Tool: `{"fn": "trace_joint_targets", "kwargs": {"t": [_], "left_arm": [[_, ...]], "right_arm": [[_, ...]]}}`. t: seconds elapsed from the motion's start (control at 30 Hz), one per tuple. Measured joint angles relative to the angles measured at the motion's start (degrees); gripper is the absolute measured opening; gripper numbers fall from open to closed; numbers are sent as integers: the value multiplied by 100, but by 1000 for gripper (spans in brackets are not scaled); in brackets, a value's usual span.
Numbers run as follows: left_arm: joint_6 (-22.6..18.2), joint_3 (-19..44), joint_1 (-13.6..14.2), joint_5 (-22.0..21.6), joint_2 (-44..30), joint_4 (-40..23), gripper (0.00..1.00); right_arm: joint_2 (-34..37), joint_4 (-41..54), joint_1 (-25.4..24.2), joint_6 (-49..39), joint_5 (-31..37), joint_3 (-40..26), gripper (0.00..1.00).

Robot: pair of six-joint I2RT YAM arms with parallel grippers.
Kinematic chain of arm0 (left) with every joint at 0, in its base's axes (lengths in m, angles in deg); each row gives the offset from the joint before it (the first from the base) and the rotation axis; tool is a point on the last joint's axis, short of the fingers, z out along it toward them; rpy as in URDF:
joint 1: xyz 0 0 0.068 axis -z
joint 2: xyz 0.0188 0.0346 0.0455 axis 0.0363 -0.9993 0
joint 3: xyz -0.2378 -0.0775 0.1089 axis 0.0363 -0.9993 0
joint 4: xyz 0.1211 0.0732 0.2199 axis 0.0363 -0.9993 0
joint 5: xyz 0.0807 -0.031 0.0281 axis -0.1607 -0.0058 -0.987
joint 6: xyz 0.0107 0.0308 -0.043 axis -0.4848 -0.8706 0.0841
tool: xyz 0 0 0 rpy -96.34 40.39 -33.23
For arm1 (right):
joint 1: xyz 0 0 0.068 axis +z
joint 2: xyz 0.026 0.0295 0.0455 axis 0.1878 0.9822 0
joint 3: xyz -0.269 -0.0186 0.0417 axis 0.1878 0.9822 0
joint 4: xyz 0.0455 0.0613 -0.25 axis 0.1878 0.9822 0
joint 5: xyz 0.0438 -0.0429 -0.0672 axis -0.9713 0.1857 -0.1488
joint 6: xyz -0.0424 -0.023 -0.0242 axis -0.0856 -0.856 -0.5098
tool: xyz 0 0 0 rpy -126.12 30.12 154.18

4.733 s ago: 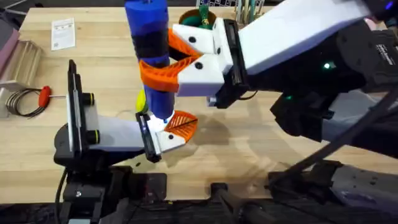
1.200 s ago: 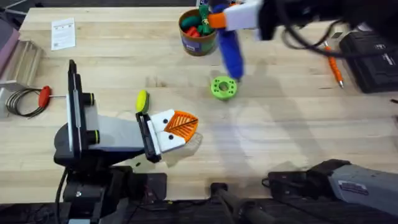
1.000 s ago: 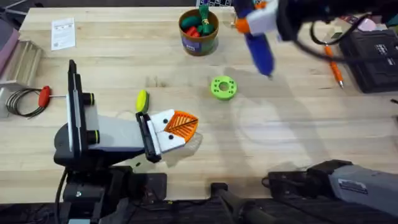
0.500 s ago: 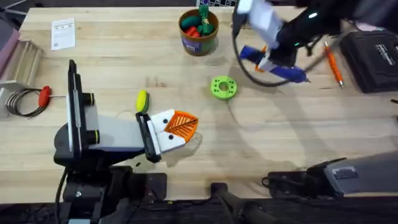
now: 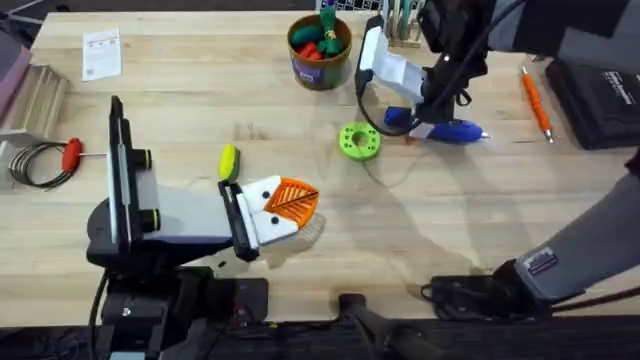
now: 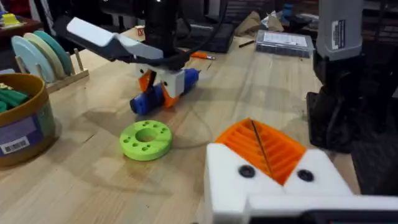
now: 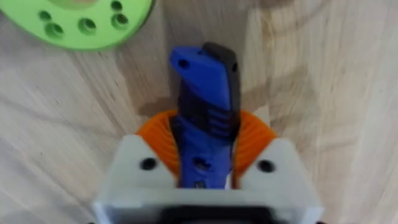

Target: Pick up the gripper from the table and insert it into the empty holder that is missing its gripper. Then pick up a screw, insert it into the mounting hole, and use the screwdriver to tighten it. Finally, clean up the table by picking up the vegetable and placing it into the bucket.

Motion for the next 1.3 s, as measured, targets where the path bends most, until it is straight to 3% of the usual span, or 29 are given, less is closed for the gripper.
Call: {"fn": "trace_joint_targets", "kwargs": {"t": [0.13,0.2,0.37,0.5,0.53,0.7,0.73,1.03,1.3], "left_arm": [[0,0,0,0,0,0,9],[0,0,0,-1,1,0,9],[0,0,0,0,2,0,9],[-6,0,0,-2,1,1,16],[-29,0,0,-2,2,2,119],[-21,0,0,0,2,0,888],[-7,0,0,-1,2,0,958],[37,0,0,-194,1,52,986],[718,95,0,-1722,0,148,986]], "right_arm": [[-22,-18,-56,27,69,-28,890],[-52,-18,-69,113,85,-35,979],[-485,19,-67,401,-36,-33,990],[-1394,13,-67,637,-292,-35,991],[-1685,15,-67,701,-366,-35,991],[-2969,17,-67,1057,-623,-35,990],[-3172,17,-67,1171,-656,-37,991],[-4417,167,-67,3239,-784,-37,991],[-4935,1325,-67,5056,-841,-32,991]]}}
